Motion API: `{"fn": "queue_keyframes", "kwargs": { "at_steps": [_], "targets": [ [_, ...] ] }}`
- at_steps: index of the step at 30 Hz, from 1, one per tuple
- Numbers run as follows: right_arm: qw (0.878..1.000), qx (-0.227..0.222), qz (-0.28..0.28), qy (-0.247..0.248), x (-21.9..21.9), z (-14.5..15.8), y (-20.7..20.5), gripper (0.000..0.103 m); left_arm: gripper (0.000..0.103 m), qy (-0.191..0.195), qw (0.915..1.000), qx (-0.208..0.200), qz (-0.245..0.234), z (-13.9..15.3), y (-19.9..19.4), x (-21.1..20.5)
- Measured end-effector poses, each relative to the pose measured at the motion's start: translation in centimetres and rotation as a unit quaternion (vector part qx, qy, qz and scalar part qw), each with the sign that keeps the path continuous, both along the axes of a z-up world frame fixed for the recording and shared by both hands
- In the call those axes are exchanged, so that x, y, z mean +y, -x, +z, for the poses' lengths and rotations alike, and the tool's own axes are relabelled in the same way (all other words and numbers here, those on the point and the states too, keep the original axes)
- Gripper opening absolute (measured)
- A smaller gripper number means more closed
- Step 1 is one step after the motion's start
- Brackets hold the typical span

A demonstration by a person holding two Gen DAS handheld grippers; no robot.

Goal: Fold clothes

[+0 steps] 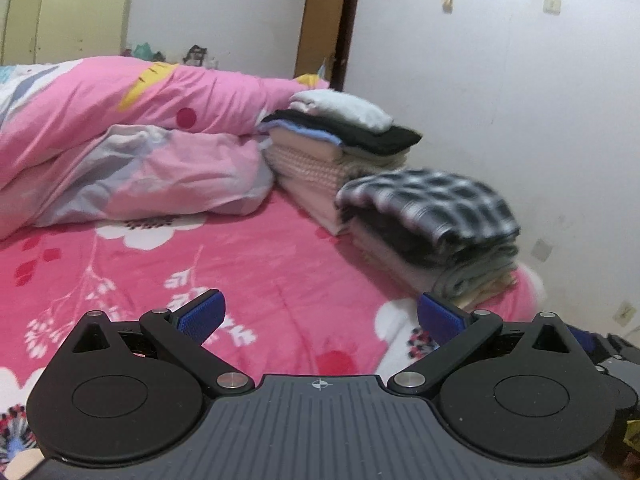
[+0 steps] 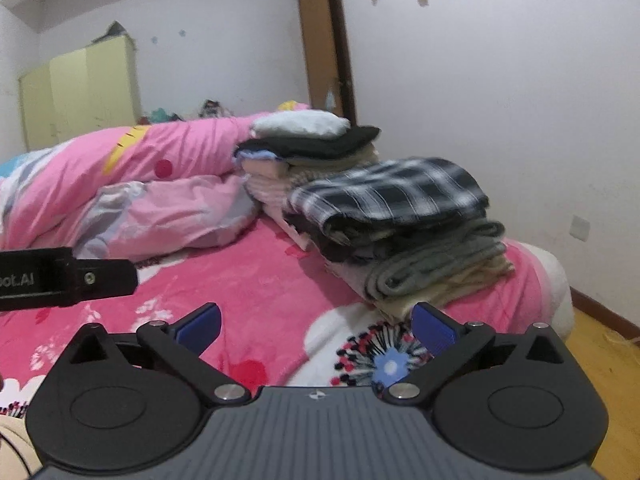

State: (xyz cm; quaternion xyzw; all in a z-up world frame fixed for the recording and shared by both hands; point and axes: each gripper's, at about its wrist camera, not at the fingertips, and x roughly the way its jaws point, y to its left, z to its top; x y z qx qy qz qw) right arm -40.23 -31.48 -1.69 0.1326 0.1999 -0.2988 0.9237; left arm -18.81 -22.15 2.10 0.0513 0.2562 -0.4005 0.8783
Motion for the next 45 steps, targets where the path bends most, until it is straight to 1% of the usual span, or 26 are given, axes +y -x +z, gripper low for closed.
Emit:
{"fn": "queue_keyframes", "kwargs": {
  "at_steps": [5, 12, 19, 24, 30, 33, 40, 45],
  "targets": [
    [1.000, 0.017, -0.014, -0.002, 0.0, -0.5, -0.3, 0.103, 0.103, -0.009, 0.9998, -0.006, 0.016, -0.6, 0.5, -0.1],
    [0.999, 0.024, -0.041, 0.026, 0.4, -0.4, -0.4, 0.103, 0.103, -0.003, 0.9998, 0.001, 0.021, -0.6, 0.3, 0.2],
    [0.997, 0.033, -0.053, 0.049, 1.1, -0.4, -0.9, 0.103, 0.103, -0.013, 0.9994, 0.000, 0.032, -0.9, 0.3, 0.1],
    [0.996, 0.033, -0.053, 0.061, 1.6, -0.3, -1.2, 0.103, 0.103, -0.015, 0.9992, 0.002, 0.038, -1.1, 0.2, 0.3],
    [0.996, 0.031, -0.050, 0.066, 2.0, -0.1, -1.2, 0.103, 0.103, -0.017, 0.9989, -0.008, 0.042, -1.0, 0.2, 0.6],
    [0.996, 0.031, -0.047, 0.067, 2.3, -0.1, -1.2, 0.103, 0.103, -0.017, 0.9988, -0.014, 0.043, -0.9, 0.4, 0.7],
    [0.996, 0.036, -0.040, 0.065, 2.5, -0.2, -1.2, 0.103, 0.103, -0.013, 0.9989, -0.012, 0.044, -0.8, 0.5, 0.9],
    [0.997, 0.031, -0.041, 0.059, 2.5, -0.1, -1.0, 0.103, 0.103, -0.012, 0.9988, -0.016, 0.044, -0.8, 0.7, 1.0]
  ]
}}
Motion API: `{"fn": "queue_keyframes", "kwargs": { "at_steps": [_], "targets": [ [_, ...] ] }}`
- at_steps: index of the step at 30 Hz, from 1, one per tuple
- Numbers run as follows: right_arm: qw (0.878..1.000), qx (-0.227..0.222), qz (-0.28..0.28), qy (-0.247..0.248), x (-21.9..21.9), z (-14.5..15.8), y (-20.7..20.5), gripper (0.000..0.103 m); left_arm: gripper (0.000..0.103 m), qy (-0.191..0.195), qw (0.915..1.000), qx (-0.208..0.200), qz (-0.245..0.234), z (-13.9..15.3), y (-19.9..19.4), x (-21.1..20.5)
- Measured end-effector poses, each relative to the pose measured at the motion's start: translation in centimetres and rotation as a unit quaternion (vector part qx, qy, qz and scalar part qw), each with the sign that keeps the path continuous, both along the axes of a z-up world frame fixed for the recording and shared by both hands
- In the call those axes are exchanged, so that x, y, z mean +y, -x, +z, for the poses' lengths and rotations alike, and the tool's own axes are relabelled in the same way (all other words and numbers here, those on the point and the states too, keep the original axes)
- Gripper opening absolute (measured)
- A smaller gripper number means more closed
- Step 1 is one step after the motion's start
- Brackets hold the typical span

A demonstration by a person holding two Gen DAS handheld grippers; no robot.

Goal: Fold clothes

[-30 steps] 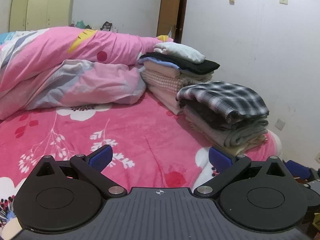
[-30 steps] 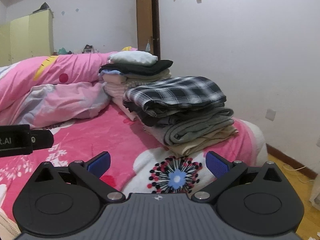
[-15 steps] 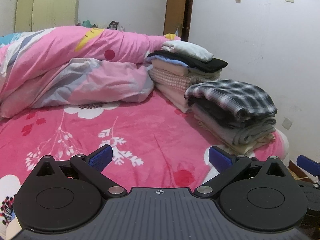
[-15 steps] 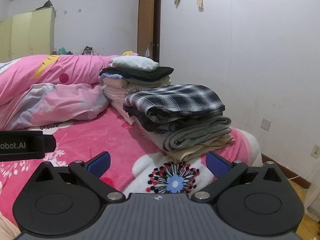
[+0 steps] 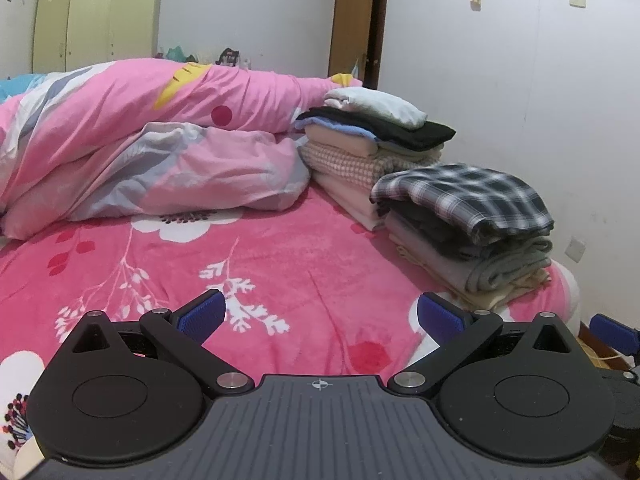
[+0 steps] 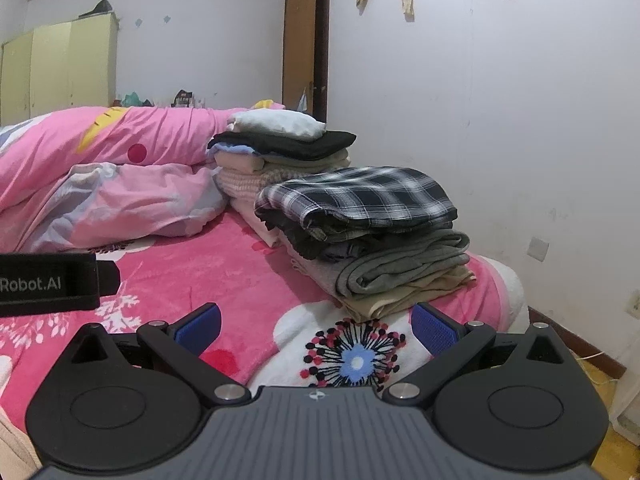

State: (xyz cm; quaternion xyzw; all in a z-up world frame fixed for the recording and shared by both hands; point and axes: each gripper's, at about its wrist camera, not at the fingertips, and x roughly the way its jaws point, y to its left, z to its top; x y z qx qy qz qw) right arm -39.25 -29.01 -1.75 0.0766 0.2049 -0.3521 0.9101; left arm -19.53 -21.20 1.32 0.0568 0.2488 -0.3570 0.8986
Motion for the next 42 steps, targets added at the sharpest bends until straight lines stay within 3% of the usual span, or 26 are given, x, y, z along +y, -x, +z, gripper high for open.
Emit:
{"fn": "queue_keyframes", "kwargs": {
  "at_steps": [42],
  "targets": [
    [1.000, 0.006, -0.002, -0.008, 0.27, 0.76, 0.28, 0.103, 0.103, 0.007, 0.9999, -0.013, -0.007, 0.39, 0.61, 0.41]
  ]
}}
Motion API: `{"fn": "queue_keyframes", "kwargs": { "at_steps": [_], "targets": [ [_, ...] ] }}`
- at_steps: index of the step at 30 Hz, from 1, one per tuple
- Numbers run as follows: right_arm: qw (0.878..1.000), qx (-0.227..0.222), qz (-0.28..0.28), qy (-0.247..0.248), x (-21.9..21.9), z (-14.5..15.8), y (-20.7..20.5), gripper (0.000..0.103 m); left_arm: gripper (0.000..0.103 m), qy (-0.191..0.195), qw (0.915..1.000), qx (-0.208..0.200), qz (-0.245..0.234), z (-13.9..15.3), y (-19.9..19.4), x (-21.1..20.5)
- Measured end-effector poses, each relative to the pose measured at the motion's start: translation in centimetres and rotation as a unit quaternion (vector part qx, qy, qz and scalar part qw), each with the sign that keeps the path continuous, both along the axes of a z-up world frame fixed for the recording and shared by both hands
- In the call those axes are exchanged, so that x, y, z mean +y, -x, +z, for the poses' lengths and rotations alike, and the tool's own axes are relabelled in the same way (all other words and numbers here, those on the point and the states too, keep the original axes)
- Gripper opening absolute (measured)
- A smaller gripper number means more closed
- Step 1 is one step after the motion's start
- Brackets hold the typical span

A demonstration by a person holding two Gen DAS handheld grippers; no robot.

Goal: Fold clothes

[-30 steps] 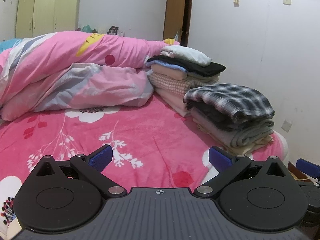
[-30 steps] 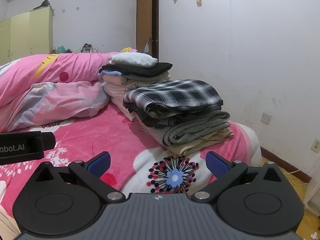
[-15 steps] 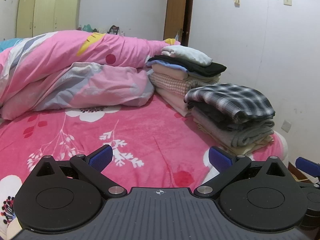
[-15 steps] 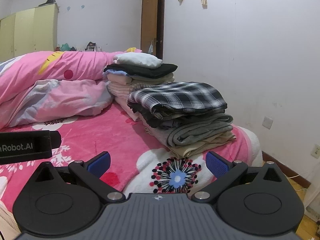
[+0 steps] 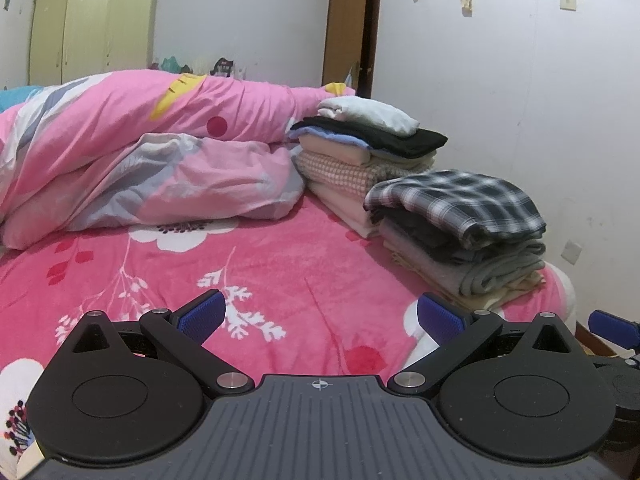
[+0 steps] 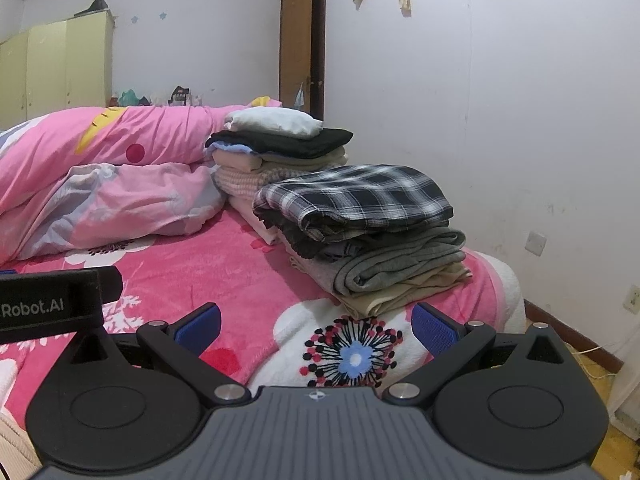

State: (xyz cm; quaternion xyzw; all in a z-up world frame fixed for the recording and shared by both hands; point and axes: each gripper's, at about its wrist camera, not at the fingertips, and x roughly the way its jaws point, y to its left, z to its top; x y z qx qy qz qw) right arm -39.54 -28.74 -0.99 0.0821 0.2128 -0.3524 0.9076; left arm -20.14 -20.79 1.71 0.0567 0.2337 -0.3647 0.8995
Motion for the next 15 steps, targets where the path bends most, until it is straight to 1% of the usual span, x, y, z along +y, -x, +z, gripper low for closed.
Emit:
{"fn": "queue_keyframes", "kwargs": {
  "at_steps": [15],
  "targets": [
    [1.000, -0.001, 0.000, -0.002, -0.05, 0.03, 0.25, 0.103, 0.103, 0.000, 1.0000, -0.002, 0.000, 0.07, 0.27, 0.02]
  ]
}}
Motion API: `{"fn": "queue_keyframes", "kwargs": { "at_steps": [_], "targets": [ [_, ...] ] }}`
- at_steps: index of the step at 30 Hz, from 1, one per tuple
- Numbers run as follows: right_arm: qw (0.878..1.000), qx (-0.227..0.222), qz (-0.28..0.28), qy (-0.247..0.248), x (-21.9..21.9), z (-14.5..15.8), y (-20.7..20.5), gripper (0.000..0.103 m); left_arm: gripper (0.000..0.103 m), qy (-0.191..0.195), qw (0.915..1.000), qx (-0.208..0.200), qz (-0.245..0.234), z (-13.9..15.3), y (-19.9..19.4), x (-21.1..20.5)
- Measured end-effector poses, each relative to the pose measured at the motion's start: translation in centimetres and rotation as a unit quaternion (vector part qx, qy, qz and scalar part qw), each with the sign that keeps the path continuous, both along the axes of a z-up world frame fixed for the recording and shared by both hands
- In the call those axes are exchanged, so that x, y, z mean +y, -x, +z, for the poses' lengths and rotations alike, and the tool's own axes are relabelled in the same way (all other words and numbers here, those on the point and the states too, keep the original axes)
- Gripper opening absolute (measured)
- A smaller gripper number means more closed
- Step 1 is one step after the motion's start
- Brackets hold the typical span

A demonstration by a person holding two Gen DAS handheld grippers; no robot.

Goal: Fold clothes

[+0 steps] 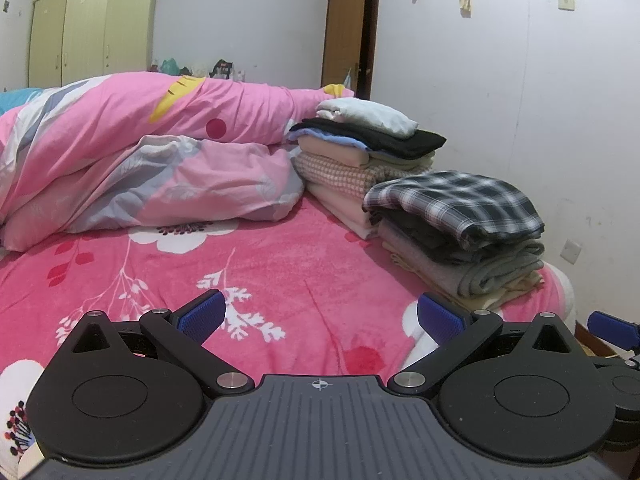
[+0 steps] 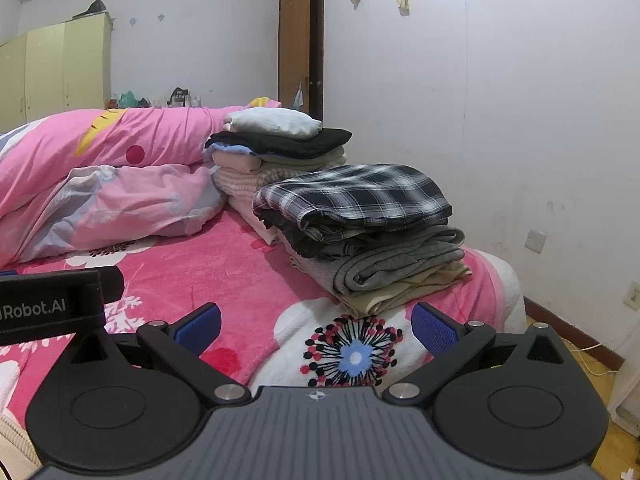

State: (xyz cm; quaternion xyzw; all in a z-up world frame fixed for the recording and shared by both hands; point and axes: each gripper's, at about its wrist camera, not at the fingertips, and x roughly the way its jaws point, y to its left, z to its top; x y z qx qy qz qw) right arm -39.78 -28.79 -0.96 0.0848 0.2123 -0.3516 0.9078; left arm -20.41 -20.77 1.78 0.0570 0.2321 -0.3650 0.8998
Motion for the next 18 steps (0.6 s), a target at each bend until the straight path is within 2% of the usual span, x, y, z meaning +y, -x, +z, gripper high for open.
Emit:
{"fn": "queue_keyframes", "kwargs": {
  "at_steps": [18],
  "targets": [
    [1.000, 0.002, -0.001, -0.001, 0.42, -0.21, 0.06, 0.103, 0.103, -0.002, 1.0000, -0.001, -0.001, -0.16, 0.10, -0.10]
  ]
}}
